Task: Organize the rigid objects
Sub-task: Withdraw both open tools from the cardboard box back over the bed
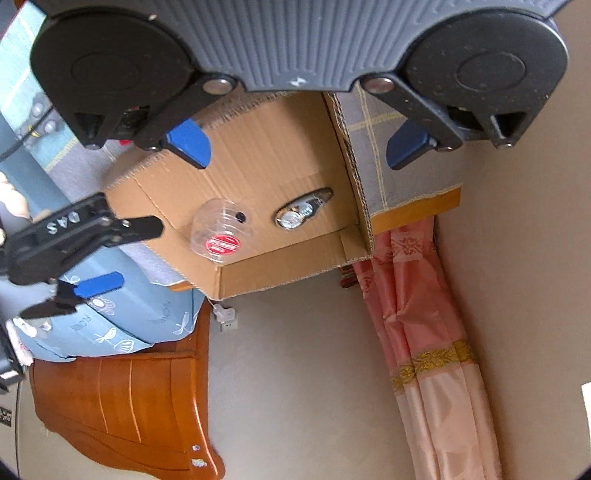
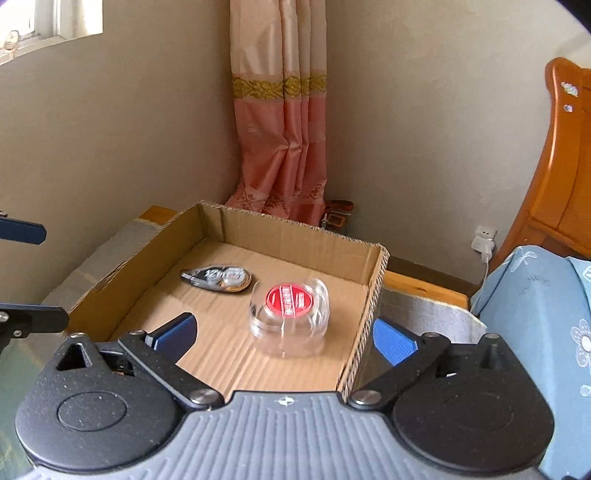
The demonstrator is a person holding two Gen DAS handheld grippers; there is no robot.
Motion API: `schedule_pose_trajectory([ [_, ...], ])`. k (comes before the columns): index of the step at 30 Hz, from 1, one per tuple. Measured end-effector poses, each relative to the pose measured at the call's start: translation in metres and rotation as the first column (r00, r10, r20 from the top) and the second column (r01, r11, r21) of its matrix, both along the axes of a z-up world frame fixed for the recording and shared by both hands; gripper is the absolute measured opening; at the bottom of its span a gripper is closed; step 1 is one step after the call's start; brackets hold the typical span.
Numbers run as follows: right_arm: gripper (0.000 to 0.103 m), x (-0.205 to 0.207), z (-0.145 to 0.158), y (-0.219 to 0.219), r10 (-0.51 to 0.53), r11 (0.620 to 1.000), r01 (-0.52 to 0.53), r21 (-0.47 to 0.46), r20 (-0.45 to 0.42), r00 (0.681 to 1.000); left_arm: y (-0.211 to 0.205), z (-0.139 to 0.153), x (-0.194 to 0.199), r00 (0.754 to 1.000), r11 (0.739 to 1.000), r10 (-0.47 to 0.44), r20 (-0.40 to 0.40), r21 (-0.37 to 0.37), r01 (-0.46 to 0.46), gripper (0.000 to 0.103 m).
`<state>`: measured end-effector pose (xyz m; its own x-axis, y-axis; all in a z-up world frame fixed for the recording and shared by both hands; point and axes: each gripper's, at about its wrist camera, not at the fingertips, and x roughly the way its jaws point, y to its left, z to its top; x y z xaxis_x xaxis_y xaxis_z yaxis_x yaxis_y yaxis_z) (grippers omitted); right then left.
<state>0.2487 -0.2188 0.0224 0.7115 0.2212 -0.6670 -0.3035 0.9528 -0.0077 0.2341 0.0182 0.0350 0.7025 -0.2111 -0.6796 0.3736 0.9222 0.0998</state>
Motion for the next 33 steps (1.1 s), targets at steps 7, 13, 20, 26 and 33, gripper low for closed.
schedule_pose_trajectory([
  [7,0.103,-0.069,-0.004,-0.008,-0.059,0.998,0.059,-0.003,0.007,0.998,0.007,-0.009,-0.039,1.0,0.998,0.01,0.027,-0.057,-0.008,0.102],
  [13,0.103,-0.123,-0.03,-0.017,-0.135,0.991,0.136,-0.02,0.026,0.991,0.012,-0.031,-0.065,1.0,0.998,0.0,0.016,-0.066,0.001,0.102],
  [20,0.103,-0.181,-0.065,-0.042,-0.302,0.953,0.301,0.018,0.041,0.953,0.018,-0.055,-0.094,1.0,0.995,0.002,-0.003,-0.096,-0.002,0.102],
  [26,0.103,-0.202,-0.089,-0.059,-0.394,0.917,0.393,0.067,0.004,0.919,0.028,-0.076,-0.114,0.999,0.989,0.03,-0.031,-0.141,-0.034,0.102],
  [33,0.103,-0.189,-0.118,-0.063,-0.4,0.912,0.403,0.069,-0.063,0.915,0.046,-0.092,-0.128,0.995,0.985,0.078,-0.06,-0.146,-0.087,0.102],
])
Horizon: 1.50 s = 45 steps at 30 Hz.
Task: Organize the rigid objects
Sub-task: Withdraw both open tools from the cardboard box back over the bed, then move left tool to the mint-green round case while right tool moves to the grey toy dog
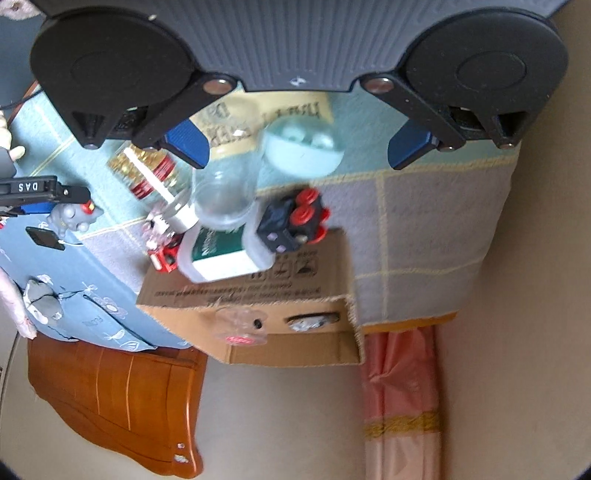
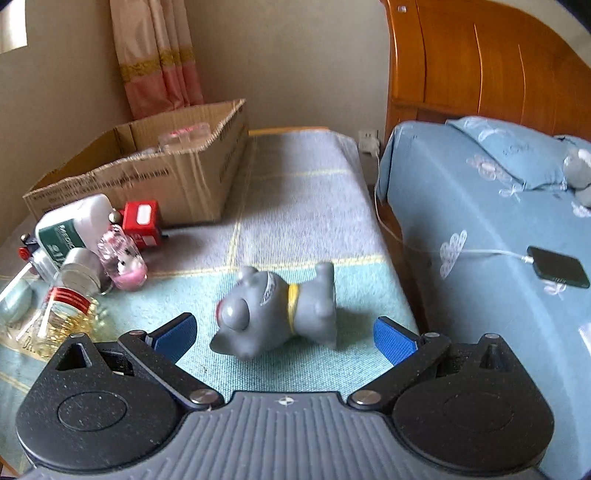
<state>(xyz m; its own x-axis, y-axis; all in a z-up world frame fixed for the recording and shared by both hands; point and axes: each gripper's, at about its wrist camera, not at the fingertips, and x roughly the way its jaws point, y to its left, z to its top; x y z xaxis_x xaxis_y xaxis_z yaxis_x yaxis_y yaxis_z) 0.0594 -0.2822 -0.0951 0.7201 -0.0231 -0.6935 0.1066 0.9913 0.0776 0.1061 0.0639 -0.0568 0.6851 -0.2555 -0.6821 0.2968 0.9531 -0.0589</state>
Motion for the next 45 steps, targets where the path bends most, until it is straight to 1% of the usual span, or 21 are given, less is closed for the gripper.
schedule_pose_trajectory([
  [2,0.103,0.003,-0.005,0.003,0.013,1.0,-0.013,0.007,-0.004,1.0,0.005,-0.004,-0.004,1.0,1.0,-0.003,-0.007,0.014,0.003,0.102],
  [4,0.103,0.005,-0.006,0.01,0.03,0.999,-0.03,-0.017,0.0,1.0,0.008,-0.007,-0.007,1.0,1.0,-0.014,-0.015,0.016,0.014,0.102],
  [7,0.103,0.008,-0.005,0.017,0.052,0.998,-0.052,-0.027,0.001,0.999,0.009,-0.014,-0.011,0.999,0.999,-0.025,-0.036,0.027,0.026,0.102],
  [9,0.103,0.009,-0.006,0.021,0.049,0.998,-0.05,-0.049,-0.004,0.999,0.009,-0.021,-0.01,0.998,0.999,-0.028,-0.051,0.031,0.03,0.102],
  [13,0.103,0.009,-0.008,0.025,0.059,0.994,-0.059,-0.09,-0.004,0.998,0.014,-0.032,-0.003,0.997,0.999,-0.004,-0.071,0.041,0.007,0.102],
  [17,0.103,0.008,-0.009,0.025,0.058,0.994,-0.058,-0.089,0.003,0.998,0.019,-0.043,0.006,0.996,0.999,0.016,-0.091,0.053,-0.011,0.102],
  [21,0.103,0.009,-0.009,0.025,0.057,0.994,-0.056,-0.091,0.003,0.998,0.015,-0.046,0.007,0.998,0.995,-0.012,-0.054,0.094,0.017,0.102],
  [24,0.103,0.01,-0.009,0.025,0.053,0.994,-0.052,-0.092,0.005,0.999,0.016,-0.046,0.013,0.998,0.997,-0.018,-0.054,0.074,0.022,0.102],
  [28,0.103,0.01,-0.009,0.025,0.049,0.995,-0.048,-0.092,0.003,0.999,0.021,-0.047,0.019,0.999,0.998,-0.001,-0.042,0.06,0.003,0.102],
  [31,0.103,0.011,-0.008,0.025,0.047,0.995,-0.046,-0.092,-0.001,0.999,0.022,-0.048,0.021,1.0,0.997,0.005,-0.027,0.076,-0.003,0.102],
  [33,0.103,0.011,-0.008,0.025,0.047,0.995,-0.047,-0.093,-0.003,0.999,0.023,-0.048,0.024,0.999,0.995,0.034,-0.019,0.09,-0.032,0.102],
  [35,0.103,0.01,-0.008,0.025,0.048,0.994,-0.048,-0.093,-0.003,0.999,0.027,-0.047,0.026,0.998,0.994,0.065,-0.019,0.088,-0.063,0.102],
  [37,0.103,0.01,-0.008,0.025,0.051,0.994,-0.051,-0.094,0.0,0.999,0.029,-0.047,0.027,0.997,0.994,0.074,-0.021,0.083,-0.072,0.102],
  [42,0.103,0.013,-0.008,0.024,0.066,0.993,-0.066,-0.096,0.004,0.998,0.022,-0.047,0.031,1.0,0.996,0.007,-0.013,0.084,-0.006,0.102],
  [45,0.103,0.015,-0.008,0.025,0.069,0.993,-0.069,-0.097,0.004,0.998,0.017,-0.049,0.037,1.0,0.997,-0.027,-0.003,0.069,0.028,0.102],
])
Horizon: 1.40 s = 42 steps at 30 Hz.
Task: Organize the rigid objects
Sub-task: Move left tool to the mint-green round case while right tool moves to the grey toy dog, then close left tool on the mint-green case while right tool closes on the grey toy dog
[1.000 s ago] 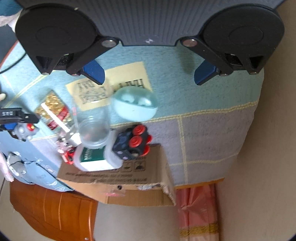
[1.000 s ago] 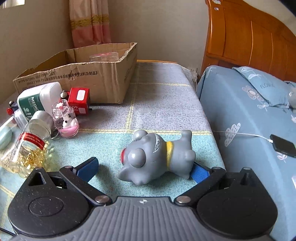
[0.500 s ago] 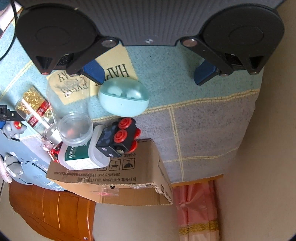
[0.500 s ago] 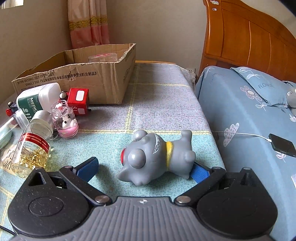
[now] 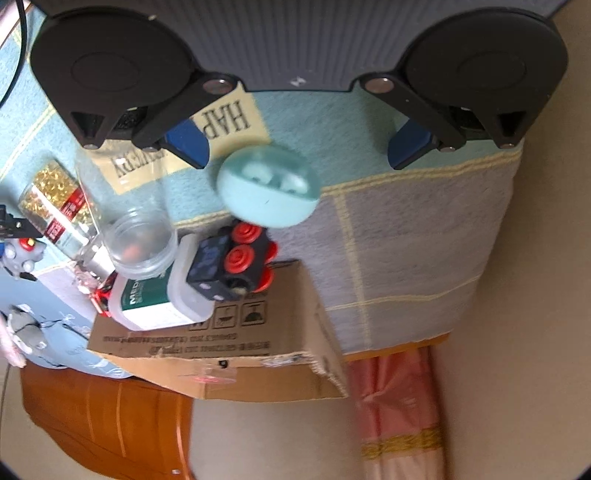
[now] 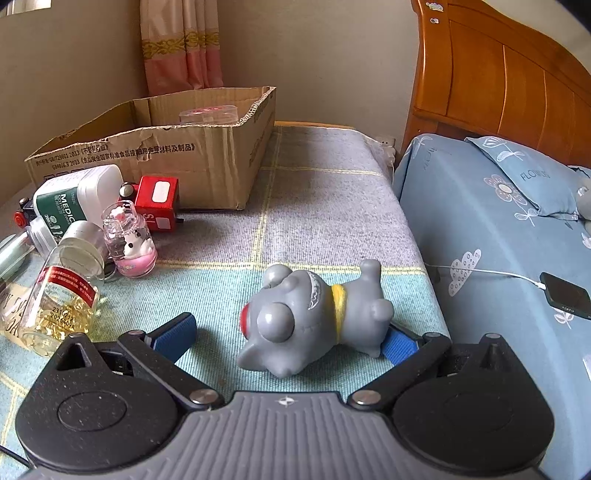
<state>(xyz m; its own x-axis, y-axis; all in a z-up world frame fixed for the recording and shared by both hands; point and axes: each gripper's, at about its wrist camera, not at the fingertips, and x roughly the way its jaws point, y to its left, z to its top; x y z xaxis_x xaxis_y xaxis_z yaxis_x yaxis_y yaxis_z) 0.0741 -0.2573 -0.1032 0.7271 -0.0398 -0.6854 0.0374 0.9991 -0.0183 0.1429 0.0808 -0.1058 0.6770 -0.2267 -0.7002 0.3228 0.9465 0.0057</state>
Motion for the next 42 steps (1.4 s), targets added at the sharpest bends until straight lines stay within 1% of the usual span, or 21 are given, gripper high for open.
schedule_pose_trajectory([
  [3,0.103,0.0,0.0,-0.001,0.01,1.0,-0.01,-0.001,0.004,1.0,0.002,-0.001,0.006,1.0,1.0,-0.012,0.006,-0.027,0.012,0.102],
  [11,0.103,0.007,0.002,-0.004,0.069,0.998,-0.069,-0.004,-0.003,0.998,0.0,0.0,0.012,0.995,0.994,-0.104,0.01,-0.038,0.105,0.099],
  [13,0.103,0.008,0.004,-0.003,0.091,0.996,-0.091,0.001,-0.017,0.996,-0.002,0.0,0.013,0.99,0.989,-0.14,0.009,-0.04,0.14,0.096],
  [17,0.103,0.008,0.005,0.007,0.174,0.985,-0.174,-0.004,-0.034,0.984,-0.003,0.001,0.016,0.982,0.982,-0.187,0.019,-0.023,0.188,0.089],
  [19,0.103,0.01,0.006,0.009,0.193,0.981,-0.194,-0.007,-0.037,0.98,-0.002,0.001,0.019,0.982,0.982,-0.187,0.025,-0.029,0.187,0.083],
  [21,0.103,0.012,0.007,0.009,0.205,0.979,-0.205,-0.016,-0.035,0.978,-0.001,0.003,0.022,0.982,0.982,-0.186,0.025,-0.03,0.186,0.072],
  [24,0.103,0.013,0.008,0.01,0.219,0.975,-0.22,-0.034,-0.03,0.975,-0.003,0.004,0.021,0.978,0.978,-0.207,0.024,-0.025,0.207,0.064],
  [32,0.103,0.017,0.012,0.008,0.285,0.952,-0.288,-0.104,-0.035,0.958,-0.005,0.005,0.02,0.973,0.973,-0.229,0.011,-0.016,0.229,0.063],
  [34,0.099,0.021,0.013,0.004,0.293,0.951,-0.296,-0.086,-0.049,0.955,-0.006,0.006,0.021,0.972,0.972,-0.236,0.008,-0.01,0.236,0.061],
  [36,0.092,0.02,0.015,0.002,0.303,0.949,-0.307,-0.072,-0.057,0.951,-0.007,0.007,0.022,0.973,0.972,-0.233,-0.001,-0.011,0.233,0.061],
  [37,0.09,0.019,0.015,0.002,0.305,0.949,-0.309,-0.069,-0.06,0.95,-0.007,0.007,0.023,0.974,0.974,-0.227,-0.008,-0.012,0.226,0.061],
  [40,0.086,0.017,0.017,0.002,0.293,0.952,-0.298,-0.064,-0.072,0.953,-0.009,0.009,0.023,0.978,0.978,-0.207,-0.022,-0.007,0.207,0.06],
  [42,0.079,0.017,0.018,0.001,0.283,0.956,-0.287,-0.055,-0.077,0.956,-0.009,0.01,0.023,0.98,0.981,-0.195,-0.037,-0.006,0.195,0.06],
])
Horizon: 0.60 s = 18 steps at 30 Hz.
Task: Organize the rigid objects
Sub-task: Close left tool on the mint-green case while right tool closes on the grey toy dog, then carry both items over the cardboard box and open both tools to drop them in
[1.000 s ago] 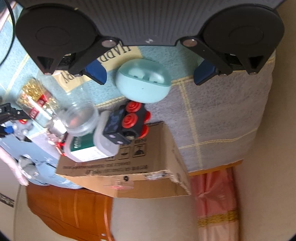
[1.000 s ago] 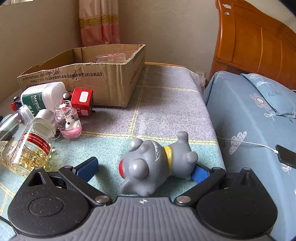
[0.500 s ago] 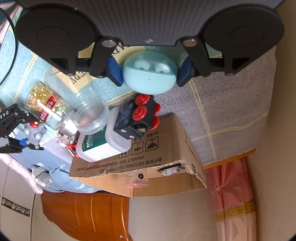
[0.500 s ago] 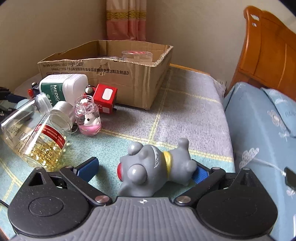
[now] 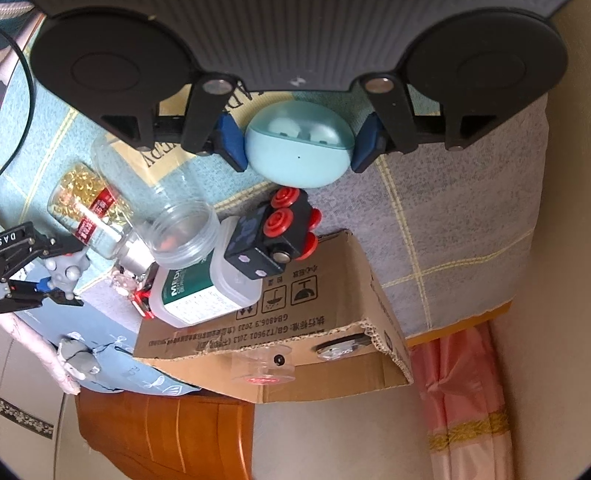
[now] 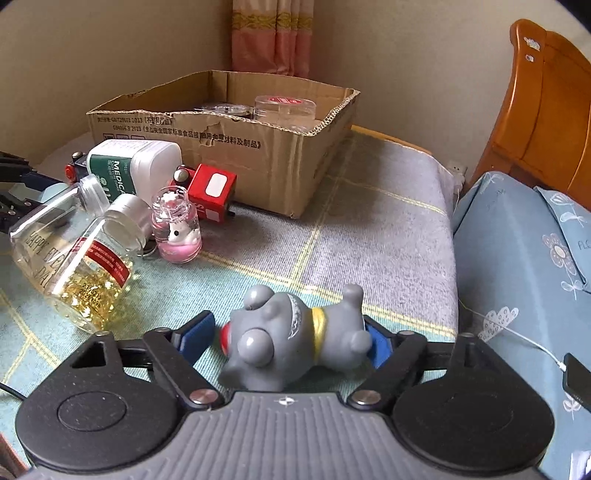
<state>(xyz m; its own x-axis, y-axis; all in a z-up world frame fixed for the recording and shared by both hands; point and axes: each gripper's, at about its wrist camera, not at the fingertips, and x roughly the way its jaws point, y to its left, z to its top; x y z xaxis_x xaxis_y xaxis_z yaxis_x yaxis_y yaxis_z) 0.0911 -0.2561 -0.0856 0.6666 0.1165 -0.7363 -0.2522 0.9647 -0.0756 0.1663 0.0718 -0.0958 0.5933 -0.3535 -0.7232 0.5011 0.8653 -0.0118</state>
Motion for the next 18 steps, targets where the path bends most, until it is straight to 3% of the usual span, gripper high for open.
schedule_pose_trajectory([
  [8,0.076,0.0,0.01,-0.003,0.006,1.0,-0.006,0.008,-0.05,0.999,-0.001,0.016,-0.005,0.999,0.998,0.046,-0.028,0.051,-0.044,0.06],
  [18,0.076,-0.007,0.036,0.002,0.067,0.998,-0.067,-0.017,-0.009,0.998,-0.001,0.028,-0.008,0.998,0.996,0.062,-0.033,0.064,-0.059,0.06],
])
